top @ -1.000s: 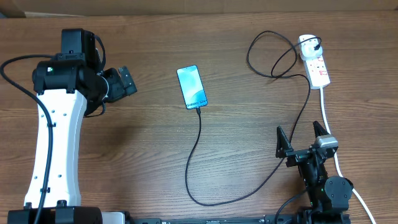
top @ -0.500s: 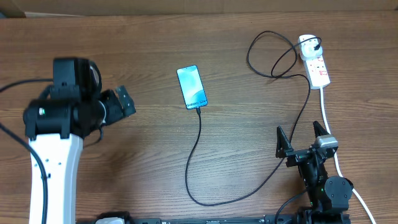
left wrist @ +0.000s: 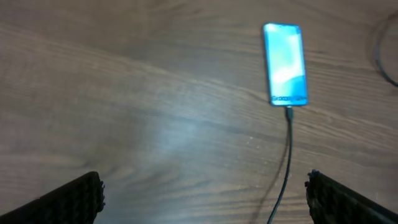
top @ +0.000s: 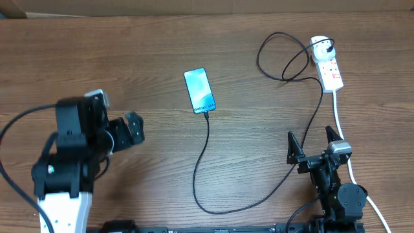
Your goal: Plug charger to phone and switch on socket
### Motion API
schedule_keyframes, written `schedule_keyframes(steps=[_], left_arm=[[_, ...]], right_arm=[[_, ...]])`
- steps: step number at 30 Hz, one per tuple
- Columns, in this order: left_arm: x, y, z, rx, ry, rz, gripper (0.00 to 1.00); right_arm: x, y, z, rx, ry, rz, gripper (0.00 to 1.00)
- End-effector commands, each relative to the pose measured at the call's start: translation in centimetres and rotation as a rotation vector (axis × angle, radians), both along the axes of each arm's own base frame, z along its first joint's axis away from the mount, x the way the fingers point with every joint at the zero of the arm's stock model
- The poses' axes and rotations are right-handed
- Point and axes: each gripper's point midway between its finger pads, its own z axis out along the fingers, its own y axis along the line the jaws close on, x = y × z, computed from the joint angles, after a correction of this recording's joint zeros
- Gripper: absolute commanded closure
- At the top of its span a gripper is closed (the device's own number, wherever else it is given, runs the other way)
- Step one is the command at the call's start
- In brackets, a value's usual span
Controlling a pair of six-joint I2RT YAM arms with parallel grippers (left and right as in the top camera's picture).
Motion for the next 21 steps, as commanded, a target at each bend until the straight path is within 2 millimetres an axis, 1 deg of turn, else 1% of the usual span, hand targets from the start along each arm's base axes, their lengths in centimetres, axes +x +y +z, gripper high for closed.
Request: schedule_keyframes(steps=[1, 3, 8, 11, 16, 19, 21], left_arm=[[-0.9, -1.4, 0.4, 0.038, -0.096, -0.166, 0.0], [-1.3, -1.5, 0.4, 0.058, -0.148, -0.191, 0.0], [-2.4, -1.4, -0.1, 0.073, -0.258, -0.186, 0.0], [-2.8, -1.5, -1.1, 0.078, -0.303, -0.186, 0.0], [-3.4, -1.7, -3.5, 0.106, -0.356, -0.221, 0.0], [-3.6, -2.0, -4.4, 0.117, -0.401, -0.251, 0.0], [-3.5, -2.3, -4.6, 0.113, -0.444, -0.262, 0.0]], right_arm=[[0.0, 0.1, -0.2, 0.003, -0.002, 0.001, 0.0], [0.0, 0.1, -0.2, 0.003, -0.002, 0.002, 0.0], [0.0, 0.1, -0.2, 0.003, -0.002, 0.002, 0.0], [0.0, 0.1, -0.2, 0.003, -0.002, 0.001, 0.0], [0.0, 0.1, -0.2, 0.003, -0.002, 0.002, 0.0], [0.0, 0.1, -0.2, 0.003, -0.002, 0.001, 0.0], [0.0, 0.1, -0.2, 0.003, -0.003, 0.002, 0.0]])
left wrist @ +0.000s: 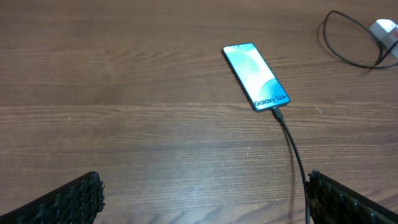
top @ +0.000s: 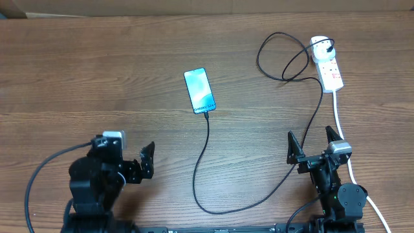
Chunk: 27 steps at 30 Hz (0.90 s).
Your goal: Plug charger to phone and switch on socket
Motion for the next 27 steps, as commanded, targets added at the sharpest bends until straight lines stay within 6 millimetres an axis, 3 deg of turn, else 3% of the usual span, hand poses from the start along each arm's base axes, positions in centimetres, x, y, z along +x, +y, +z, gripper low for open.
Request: schedule_keyframes(steps=[1, 7, 18, 27], left_arm=[[-0.1, -0.8, -0.2, 0.014, -0.082, -0.062, 0.0], [0.2, -1.7, 0.1, -0.002, -0.212, -0.11, 0.0], [-0.1, -1.5, 0.1, 0.014, -0.331, -0.099, 0.0], [-0.5, -1.3, 1.5, 0.026, -0.425, -0.091, 0.0]], right_arm=[[0.0, 0.1, -0.2, 0.003, -0.003, 0.002, 0.0], [0.0, 0.1, -0.2, 0.003, -0.003, 0.002, 0.0], [0.0, 0.1, -0.2, 0.003, -0.003, 0.002, 0.0], [0.0, 0.1, -0.2, 0.003, -0.003, 0.002, 0.0]])
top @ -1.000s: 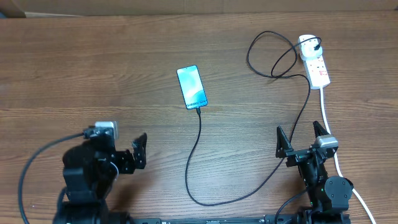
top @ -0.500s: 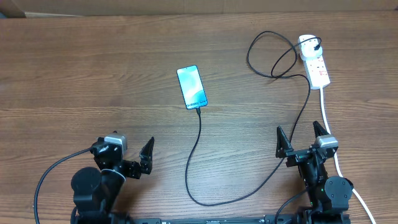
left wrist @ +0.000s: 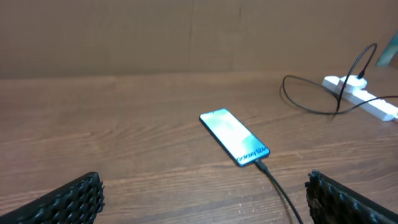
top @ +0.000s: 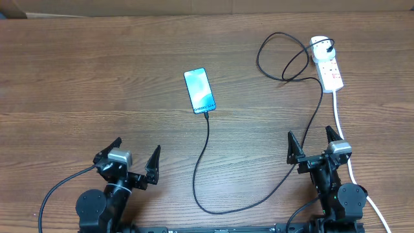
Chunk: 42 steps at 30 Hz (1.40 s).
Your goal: Plug charger to phone and switch on socket
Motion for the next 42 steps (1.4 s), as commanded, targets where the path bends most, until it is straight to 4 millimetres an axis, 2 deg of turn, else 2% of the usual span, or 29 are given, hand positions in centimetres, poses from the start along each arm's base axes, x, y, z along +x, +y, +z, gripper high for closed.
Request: schedule_keyframes(steps=[1, 12, 21, 33, 37, 42], left_arm=[[0.0, 0.3, 0.2, 0.024, -0.028, 0.011, 0.0], [0.2, 1.0, 0.8, 0.032, -0.051, 0.056, 0.0], [0.6, 3.9, 1.0, 0.056, -0.059, 0.223, 0.0], [0.8, 5.4, 3.1, 0.058, -0.154, 0.309, 0.0], [1.4, 5.5, 2.7, 0.05, -0.19, 0.32, 0.0], [2.2, 6.3, 0.9, -0.054, -0.201, 0.371, 0.0]], right_arm=[[0.0, 0.1, -0.2, 0.003, -0.002, 0.003, 0.0], [0.0, 0.1, -0.2, 0.003, -0.002, 0.002, 0.0], [0.0, 0.1, -0.2, 0.003, -0.003, 0.002, 0.0], [0.0, 0.1, -0.2, 0.003, -0.003, 0.002, 0.0], [0.0, 0.1, -0.2, 0.003, -0.003, 0.002, 0.0], [0.0, 0.1, -0.2, 0.003, -0.003, 0.003, 0.0]])
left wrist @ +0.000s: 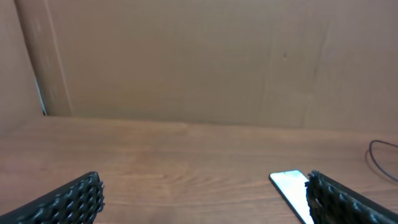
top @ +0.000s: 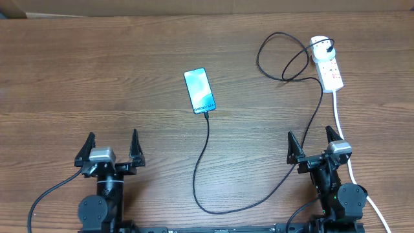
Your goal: Plug charger to phone and switch on socket
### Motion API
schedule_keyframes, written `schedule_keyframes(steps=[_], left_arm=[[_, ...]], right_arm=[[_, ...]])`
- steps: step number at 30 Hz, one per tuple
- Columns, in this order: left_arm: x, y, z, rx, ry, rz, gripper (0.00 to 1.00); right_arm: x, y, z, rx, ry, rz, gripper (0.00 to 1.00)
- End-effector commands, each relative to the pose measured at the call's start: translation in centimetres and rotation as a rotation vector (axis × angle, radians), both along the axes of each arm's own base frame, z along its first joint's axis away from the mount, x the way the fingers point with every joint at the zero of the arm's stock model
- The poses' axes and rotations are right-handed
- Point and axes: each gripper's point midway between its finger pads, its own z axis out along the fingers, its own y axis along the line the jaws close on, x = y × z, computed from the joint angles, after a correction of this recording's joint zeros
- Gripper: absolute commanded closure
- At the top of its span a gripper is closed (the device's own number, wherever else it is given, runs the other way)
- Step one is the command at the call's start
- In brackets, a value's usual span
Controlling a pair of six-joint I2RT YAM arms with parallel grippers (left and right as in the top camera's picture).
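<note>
A phone [top: 200,90] with a lit blue screen lies flat mid-table, a black cable [top: 206,155] plugged into its near end. The cable loops toward the front and runs up to a black plug in a white socket strip [top: 326,62] at the far right. My left gripper [top: 108,147] stands open at the front left, nothing between its fingers. In the left wrist view the phone [left wrist: 291,190] shows partly behind the right finger [left wrist: 348,199]. My right gripper [top: 312,144] stands open at the front right, empty.
A white lead [top: 346,145] runs from the socket strip past my right arm to the table's front edge. A brown cardboard wall [left wrist: 186,56] stands along the table's far side.
My left gripper has turned from pointing toward the phone to pointing straight at the far wall. The phone has slid to the right edge of its wrist view. The right arm has not moved.
My left arm was extended at the left, open, its camera looking down on the plugged-in phone. Then it was drawn back nearer the front edge, then low at the front left. Now it sits there facing the wall. Phone, cable and socket strip have stayed put.
</note>
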Motion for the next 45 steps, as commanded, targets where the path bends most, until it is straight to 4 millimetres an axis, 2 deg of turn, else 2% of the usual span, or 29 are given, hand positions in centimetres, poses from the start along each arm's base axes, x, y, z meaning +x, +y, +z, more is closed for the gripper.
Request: schedule_keyframes(steps=[1, 4, 10, 17, 31, 45], left_arm=[[0.4, 1.3, -1.8, -0.085, -0.004, 0.067, 0.0], [0.6, 1.9, -2.6, -0.105, -0.023, 0.103, 0.0], [0.3, 3.2, -2.6, -0.106, -0.022, 0.177, 0.0], [0.3, 3.3, -5.3, -0.09, 0.087, 0.194, 0.0], [0.5, 1.7, -5.6, 0.053, 0.118, 0.097, 0.0], [0.5, 1.7, -5.6, 0.056, 0.121, 0.097, 0.0]], right_arm=[[0.0, 0.1, -0.2, 0.003, -0.002, 0.002, 0.0], [0.0, 0.1, -0.2, 0.003, -0.002, 0.002, 0.0], [0.0, 0.1, -0.2, 0.003, -0.002, 0.002, 0.0], [0.0, 0.1, -0.2, 0.003, -0.002, 0.002, 0.0], [0.0, 0.1, -0.2, 0.003, -0.002, 0.002, 0.0], [0.0, 0.1, -0.2, 0.003, -0.002, 0.002, 0.0]])
